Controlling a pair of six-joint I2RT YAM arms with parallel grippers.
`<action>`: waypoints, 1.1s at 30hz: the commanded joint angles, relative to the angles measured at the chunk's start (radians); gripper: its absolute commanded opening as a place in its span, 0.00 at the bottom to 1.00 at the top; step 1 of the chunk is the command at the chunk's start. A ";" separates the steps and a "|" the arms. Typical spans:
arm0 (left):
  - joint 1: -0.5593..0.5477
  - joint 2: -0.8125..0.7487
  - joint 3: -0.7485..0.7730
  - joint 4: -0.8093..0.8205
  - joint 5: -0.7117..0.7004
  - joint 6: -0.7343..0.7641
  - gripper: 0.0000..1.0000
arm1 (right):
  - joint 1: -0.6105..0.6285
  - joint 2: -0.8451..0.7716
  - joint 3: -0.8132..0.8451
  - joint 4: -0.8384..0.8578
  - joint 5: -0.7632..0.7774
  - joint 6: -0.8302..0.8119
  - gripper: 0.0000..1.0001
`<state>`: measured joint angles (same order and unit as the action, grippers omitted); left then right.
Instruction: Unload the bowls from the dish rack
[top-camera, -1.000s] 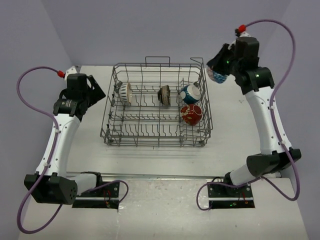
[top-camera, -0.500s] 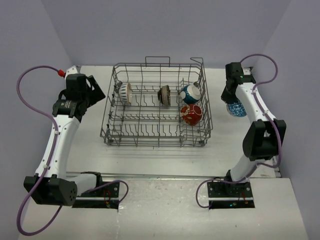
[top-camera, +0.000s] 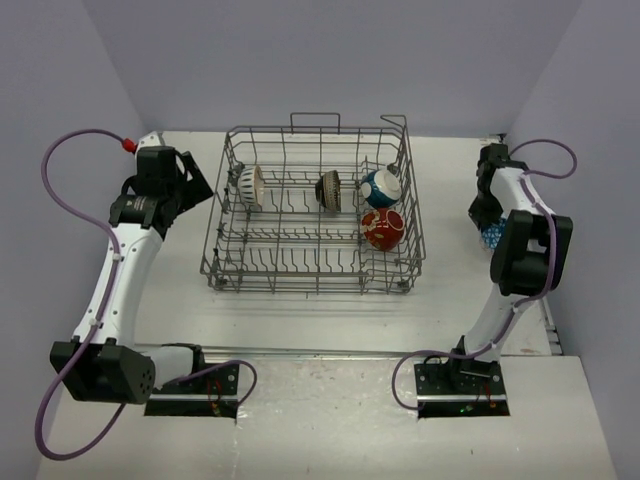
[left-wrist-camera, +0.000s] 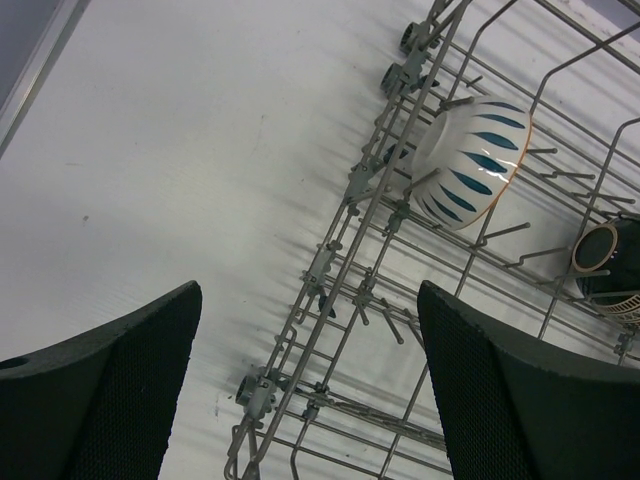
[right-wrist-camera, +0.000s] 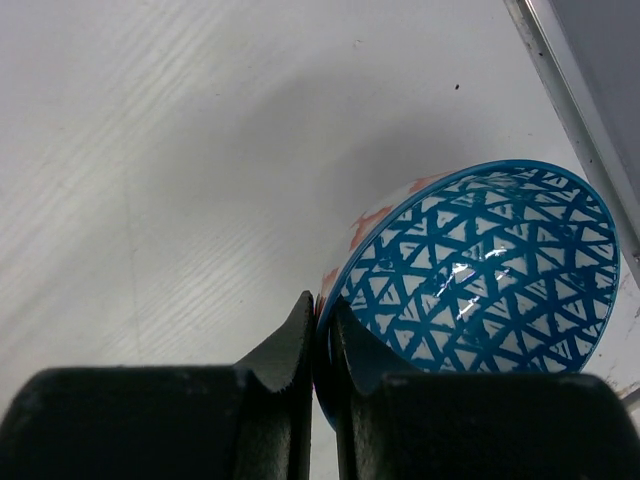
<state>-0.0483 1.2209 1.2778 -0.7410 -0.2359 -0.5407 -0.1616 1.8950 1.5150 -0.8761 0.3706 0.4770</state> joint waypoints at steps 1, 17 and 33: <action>-0.005 0.015 0.018 0.038 0.015 0.016 0.88 | -0.006 0.030 -0.007 0.020 0.041 0.005 0.00; -0.005 0.080 0.028 0.068 0.041 0.016 0.88 | -0.006 0.066 0.010 0.017 0.059 0.020 0.27; -0.007 0.042 0.002 0.062 0.003 0.007 0.88 | 0.135 -0.313 0.212 0.066 -0.091 -0.029 0.60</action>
<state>-0.0483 1.2976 1.2827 -0.6987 -0.2100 -0.5392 -0.1127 1.7222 1.6012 -0.8963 0.3542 0.4873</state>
